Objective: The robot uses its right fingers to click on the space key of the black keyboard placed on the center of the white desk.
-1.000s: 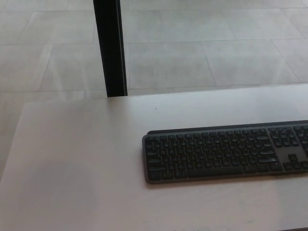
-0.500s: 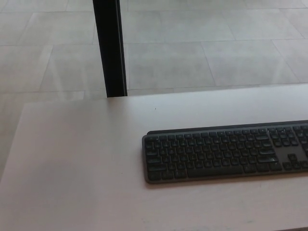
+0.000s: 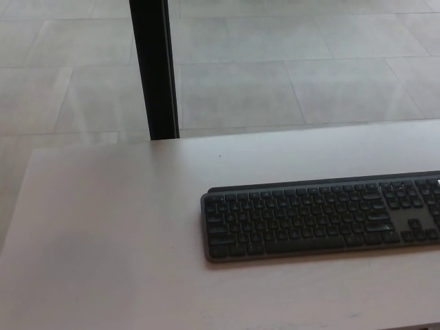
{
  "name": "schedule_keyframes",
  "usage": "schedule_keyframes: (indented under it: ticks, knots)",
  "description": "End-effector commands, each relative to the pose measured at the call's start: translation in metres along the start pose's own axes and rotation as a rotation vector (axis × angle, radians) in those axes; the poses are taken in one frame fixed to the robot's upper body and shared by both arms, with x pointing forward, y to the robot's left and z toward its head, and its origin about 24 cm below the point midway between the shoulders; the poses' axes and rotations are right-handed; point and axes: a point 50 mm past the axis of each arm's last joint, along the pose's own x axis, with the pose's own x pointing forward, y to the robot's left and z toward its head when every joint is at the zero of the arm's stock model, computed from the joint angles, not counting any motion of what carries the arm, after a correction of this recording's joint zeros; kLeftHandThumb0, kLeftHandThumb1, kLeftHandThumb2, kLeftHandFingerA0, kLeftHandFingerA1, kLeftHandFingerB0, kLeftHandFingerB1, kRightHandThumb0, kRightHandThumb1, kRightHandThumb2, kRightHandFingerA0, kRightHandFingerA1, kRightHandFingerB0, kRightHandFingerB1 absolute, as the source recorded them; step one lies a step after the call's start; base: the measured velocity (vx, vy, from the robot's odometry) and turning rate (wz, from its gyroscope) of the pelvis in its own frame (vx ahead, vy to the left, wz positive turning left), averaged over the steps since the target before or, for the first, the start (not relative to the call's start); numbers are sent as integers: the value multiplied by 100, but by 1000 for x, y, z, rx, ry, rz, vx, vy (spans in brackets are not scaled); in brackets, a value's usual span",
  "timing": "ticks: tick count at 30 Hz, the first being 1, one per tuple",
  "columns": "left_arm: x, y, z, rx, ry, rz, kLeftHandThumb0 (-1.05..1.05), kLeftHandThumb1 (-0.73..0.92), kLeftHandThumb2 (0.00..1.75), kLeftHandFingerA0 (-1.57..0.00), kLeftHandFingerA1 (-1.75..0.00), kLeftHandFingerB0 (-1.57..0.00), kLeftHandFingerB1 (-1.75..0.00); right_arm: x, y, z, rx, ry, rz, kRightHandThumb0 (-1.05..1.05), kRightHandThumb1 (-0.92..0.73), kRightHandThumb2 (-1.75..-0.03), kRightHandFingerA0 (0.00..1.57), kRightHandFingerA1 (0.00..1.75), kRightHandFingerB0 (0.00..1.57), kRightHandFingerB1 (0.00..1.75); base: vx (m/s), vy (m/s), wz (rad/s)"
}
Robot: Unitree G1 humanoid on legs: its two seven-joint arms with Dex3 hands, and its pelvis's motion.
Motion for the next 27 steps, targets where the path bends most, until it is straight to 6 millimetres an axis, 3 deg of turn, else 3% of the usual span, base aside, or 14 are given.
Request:
schedule_keyframes:
  ticks: [1,3,6,7,8,9,11,12,13,14,21,27]
  knots:
    - [3,13,5,-88,1,13,-48,66,60,-88,-76,-70,-61,-12,-21,-69,316,295,-231,-35,-51,-77,102,84,96,130,0,0,0]
    - [3,13,5,-70,8,9,-51,67,60,-95,-96,-72,-63,-12,-20,-71,316,300,-228,-36,-48,-75,98,84,97,130,0,0,0]
    - [3,13,5,-55,16,-6,-51,67,60,-90,-91,-69,-62,-12,-18,-72,293,288,-211,-37,-48,-73,105,85,98,133,0,0,0]
    - [3,13,5,-50,18,-7,-51,66,60,-86,-82,-68,-60,-13,-18,-73,280,290,-192,-39,-47,-74,100,84,95,126,0,0,0]
    - [3,13,5,-49,22,-5,-51,65,61,-84,-76,-62,-57,-13,-17,-74,248,274,-155,-40,-38,-93,86,88,101,107,0,0,0]
    - [3,13,4,-53,29,-4,-50,67,60,-76,-72,-59,-55,-15,-15,-76,191,248,-95,-40,-50,-68,83,81,81,88,0,0,0]
    - [3,13,4,-57,31,-9,-50,67,60,-76,-72,-59,-55,-16,-14,-76,165,240,-71,-40,-50,-68,83,81,81,88,0,0,0]
    - [3,13,4,-60,38,-2,-50,68,60,-78,-77,-57,-56,-17,-6,-76,111,218,-48,-46,-32,-85,80,83,73,76,0,0,0]
    - [4,14,5,-63,37,-1,-50,68,60,-78,-77,-57,-56,-18,-5,-77,111,218,-45,-46,-32,-85,80,83,73,76,0,0,0]
    - [3,14,5,-70,31,0,-49,67,60,-76,-78,-57,-57,-18,-1,-77,73,200,-10,-41,-44,-61,81,80,71,65,0,0,0]
    - [3,13,5,-66,36,8,-50,66,59,-79,-82,-61,-57,-21,4,-79,45,179,34,-45,-40,-59,82,78,71,67,0,0,0]
    - [3,15,5,-62,30,14,-52,67,60,-78,-81,-59,-58,-22,5,-80,10,164,53,-54,-47,-59,79,76,77,65,0,0,0]
